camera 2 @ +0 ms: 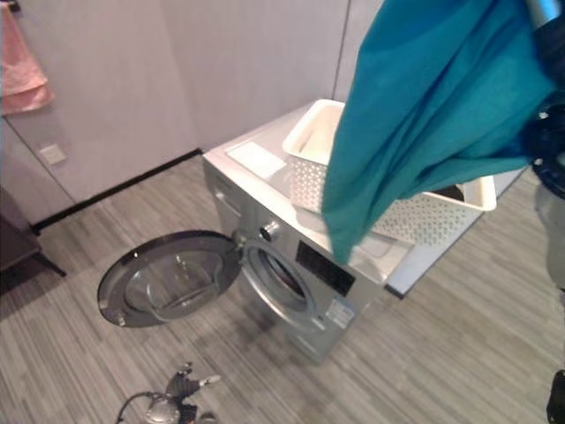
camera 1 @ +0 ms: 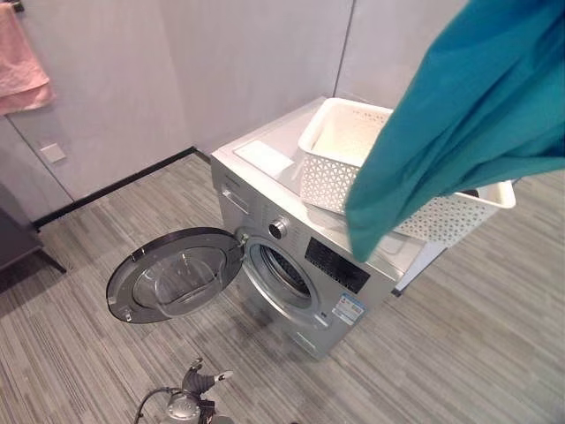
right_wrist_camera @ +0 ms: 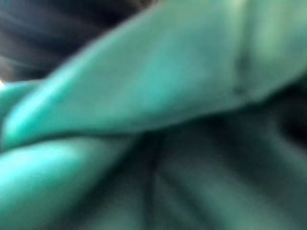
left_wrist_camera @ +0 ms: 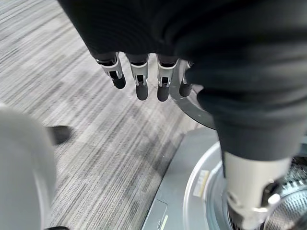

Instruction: Grab the laundry basket,head to the washer,open it,put in the laundry and shut it.

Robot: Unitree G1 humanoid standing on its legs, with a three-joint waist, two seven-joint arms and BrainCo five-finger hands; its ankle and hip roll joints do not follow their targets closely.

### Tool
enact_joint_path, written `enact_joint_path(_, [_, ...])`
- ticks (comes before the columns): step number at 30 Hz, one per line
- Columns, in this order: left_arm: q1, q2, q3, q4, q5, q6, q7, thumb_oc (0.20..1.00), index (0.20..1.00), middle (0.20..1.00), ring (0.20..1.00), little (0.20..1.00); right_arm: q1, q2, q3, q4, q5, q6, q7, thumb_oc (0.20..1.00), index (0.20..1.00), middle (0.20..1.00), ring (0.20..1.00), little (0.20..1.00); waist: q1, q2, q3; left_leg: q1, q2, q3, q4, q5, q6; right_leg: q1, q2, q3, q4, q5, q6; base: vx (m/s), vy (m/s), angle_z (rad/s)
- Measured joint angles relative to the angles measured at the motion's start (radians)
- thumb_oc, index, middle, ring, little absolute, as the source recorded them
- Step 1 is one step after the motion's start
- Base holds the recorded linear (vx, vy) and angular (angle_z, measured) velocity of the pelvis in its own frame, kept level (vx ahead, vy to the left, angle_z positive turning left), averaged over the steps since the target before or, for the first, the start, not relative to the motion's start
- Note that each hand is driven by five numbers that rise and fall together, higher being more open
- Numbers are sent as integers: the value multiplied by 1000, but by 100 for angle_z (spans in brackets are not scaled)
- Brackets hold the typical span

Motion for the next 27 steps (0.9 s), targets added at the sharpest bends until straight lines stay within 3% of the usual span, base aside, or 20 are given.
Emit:
enact_joint_path(2, [8,-7,-5,-2,1,0,-1,1000,1000,1000,1000,1000,21,1,-5,3,0,14,-3,200,200,200,200,200,-46,25,-3,81,18,-13,-63,-5,-4,-1,0,4,-3,6,10,-31,339,-13])
enact_joint_path(3, [9,-16,-14,0,3,0,-1,1000,1000,1000,1000,1000,39,1,-5,6,-1,21,-3,200,200,200,200,200,-62,57,-7,164,36,-7,-218,-20,-28,-14,-2,15,2,17,27,-70,396,3])
enact_joint_path(5, [-17,-31,-13,6,10,-1,-4,1000,1000,1000,1000,1000,84,0,-48,3,-11,28,-3,200,200,200,200,200,-91,96,-14,194,64,1,-354,-19,-28,-17,-5,-8,-4,26,46,-51,250,29])
enact_joint_path(6, [-30,-42,-18,13,15,-1,-5,1000,1000,1000,1000,1000,112,0,-79,4,-14,32,-3,200,200,200,200,200,-92,120,-21,197,72,17,-411,-12,-29,-26,-9,-20,-6,32,64,-121,327,43])
enact_joint_path(7, [-36,-56,-43,13,37,-2,-8,1000,1000,1000,1000,1000,143,-1,-117,2,-15,39,-4,200,200,200,200,200,-92,154,-36,191,65,20,-433,-30,-47,-46,-28,-27,-8,45,111,-174,435,26])
enact_joint_path(10, [-43,-57,-82,14,54,-1,-16,1000,1000,1000,1000,1000,150,4,-139,2,-24,39,-8,200,200,200,200,200,-106,154,-35,173,-26,20,-459,-60,-4,-69,-111,-28,-21,78,173,-125,302,16])
enact_joint_path(11, [-29,-55,-84,16,68,-1,-19,1000,1000,1000,1000,1000,151,16,-129,3,-37,39,-9,200,200,200,200,200,-102,139,-34,172,-78,25,-458,-54,19,-74,-161,-18,-27,92,186,-152,348,-16])
enact_joint_path(13, [-2,-40,-102,17,79,0,-22,1000,1000,1000,1000,1000,129,52,-94,-17,-51,41,-7,200,200,200,200,200,-87,127,-38,179,-139,62,-457,-54,60,-100,-219,23,-16,111,217,-162,301,-44])
enact_joint_path(15, [14,-30,-106,16,81,0,-22,1000,1000,1000,1000,1000,129,77,-63,-21,-54,41,-4,200,200,200,200,200,-84,121,-38,183,-172,80,-448,-58,78,-107,-243,26,-19,122,220,-206,299,-43])
enact_joint_path(16, [26,-5,-122,-8,86,1,-21,1000,1000,1000,1000,1000,125,121,-35,-40,-61,48,7,200,200,200,200,200,-84,109,-40,181,-198,98,-441,-62,90,-122,-258,55,-15,141,244,-123,220,-46])
enact_joint_path(21, [42,66,-161,-259,118,-11,-22,1000,1000,1000,1000,1000,127,209,103,-115,-68,33,50,200,200,200,200,200,-77,103,-29,180,-212,136,-439,-53,104,-144,-264,87,-11,169,262,-195,123,-28])
enact_joint_path(22, [75,125,-183,-465,118,-21,-25,1000,1000,1000,1000,1000,147,249,131,-129,-62,30,66,200,200,200,200,200,-78,89,-17,182,-201,136,-441,-54,108,-155,-251,86,10,165,258,0,0,0])
enact_joint_path(23, [64,140,-186,-522,117,-48,-26,1000,1000,1000,1000,1000,161,265,155,-128,-60,19,83,200,200,200,200,200,-70,84,-16,181,-195,134,-442,-54,109,-154,-248,82,9,164,257,-47,21,-2])
enact_joint_path(27, [13,152,-189,-686,111,-79,-50,1000,1000,1000,1000,1000,171,287,200,-143,-58,-32,160,200,200,200,200,200,-34,84,-17,181,-175,131,-441,-48,99,-151,-227,77,-3,163,250,0,0,0])
